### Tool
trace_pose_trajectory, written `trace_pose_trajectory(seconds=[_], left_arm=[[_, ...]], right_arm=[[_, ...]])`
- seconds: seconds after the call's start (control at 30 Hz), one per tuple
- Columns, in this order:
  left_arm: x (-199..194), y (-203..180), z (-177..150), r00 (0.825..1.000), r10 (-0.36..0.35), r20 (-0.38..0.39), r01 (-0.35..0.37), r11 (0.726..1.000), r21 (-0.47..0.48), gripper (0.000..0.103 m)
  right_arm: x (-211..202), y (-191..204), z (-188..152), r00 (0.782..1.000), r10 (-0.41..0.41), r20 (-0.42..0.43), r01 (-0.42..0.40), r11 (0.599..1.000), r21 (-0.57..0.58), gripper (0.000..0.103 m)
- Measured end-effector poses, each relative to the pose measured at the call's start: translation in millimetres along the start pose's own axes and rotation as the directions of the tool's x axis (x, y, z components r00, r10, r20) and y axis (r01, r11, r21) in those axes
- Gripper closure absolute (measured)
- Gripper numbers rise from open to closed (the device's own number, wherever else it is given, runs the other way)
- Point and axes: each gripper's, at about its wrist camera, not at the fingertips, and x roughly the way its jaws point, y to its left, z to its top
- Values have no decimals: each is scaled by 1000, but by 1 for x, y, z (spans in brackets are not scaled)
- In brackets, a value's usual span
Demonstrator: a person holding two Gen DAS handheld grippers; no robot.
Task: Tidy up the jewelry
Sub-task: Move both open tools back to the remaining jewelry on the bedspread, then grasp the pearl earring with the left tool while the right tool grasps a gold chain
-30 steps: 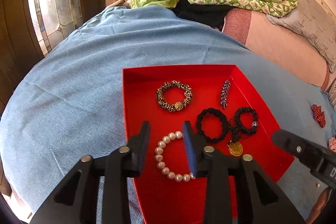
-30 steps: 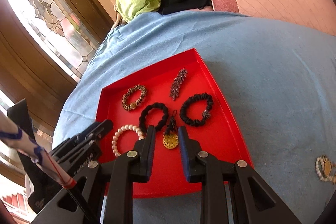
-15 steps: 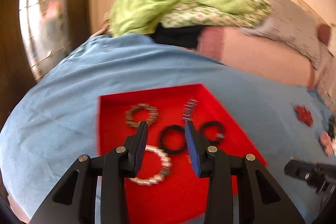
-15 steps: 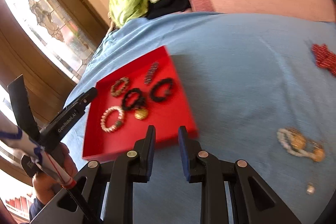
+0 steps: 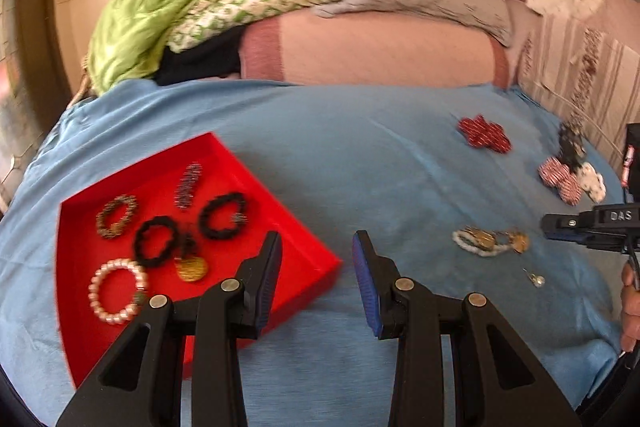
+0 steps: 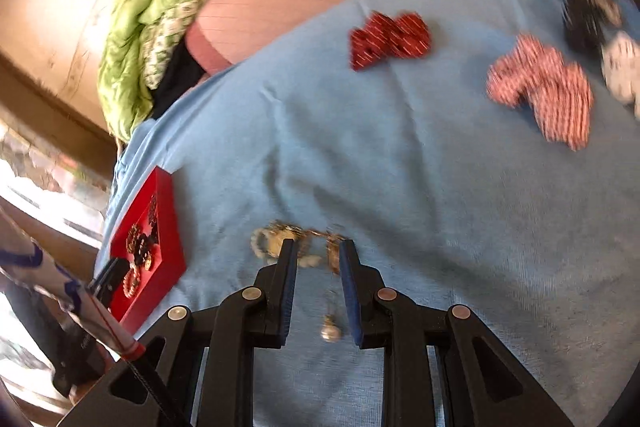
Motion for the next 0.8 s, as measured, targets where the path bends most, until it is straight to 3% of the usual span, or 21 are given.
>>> trace_pose_trajectory(seconds=[0.07, 0.33, 0.43, 0.53, 0.67, 0.8], left_arm=[[4, -8, -1, 1000, -14, -11, 14, 1000, 7, 68], [10, -28, -6, 996, -75, -44, 77, 995, 56, 68], [11, -31, -6, 994, -99, -55, 102, 993, 56, 68], [13, -36, -7, 991, -116, -70, 121, 990, 67, 68], [14, -48, -10, 979, -176, -100, 184, 979, 84, 68], [14, -65, -16, 962, -241, -128, 253, 963, 95, 68]], right_arm=[[5, 0, 1, 1000, 10, -22, -10, 1000, 3, 79], [36, -3, 6, 993, -100, -60, 97, 994, -46, 79], [42, 10, 6, 985, -169, -45, 161, 975, -151, 79], [47, 29, -1, 960, -278, -10, 263, 918, -297, 89], [29, 26, 3, 972, -232, 36, 233, 936, -264, 93], [-14, 16, 13, 974, -156, 165, 189, 958, -214, 92]])
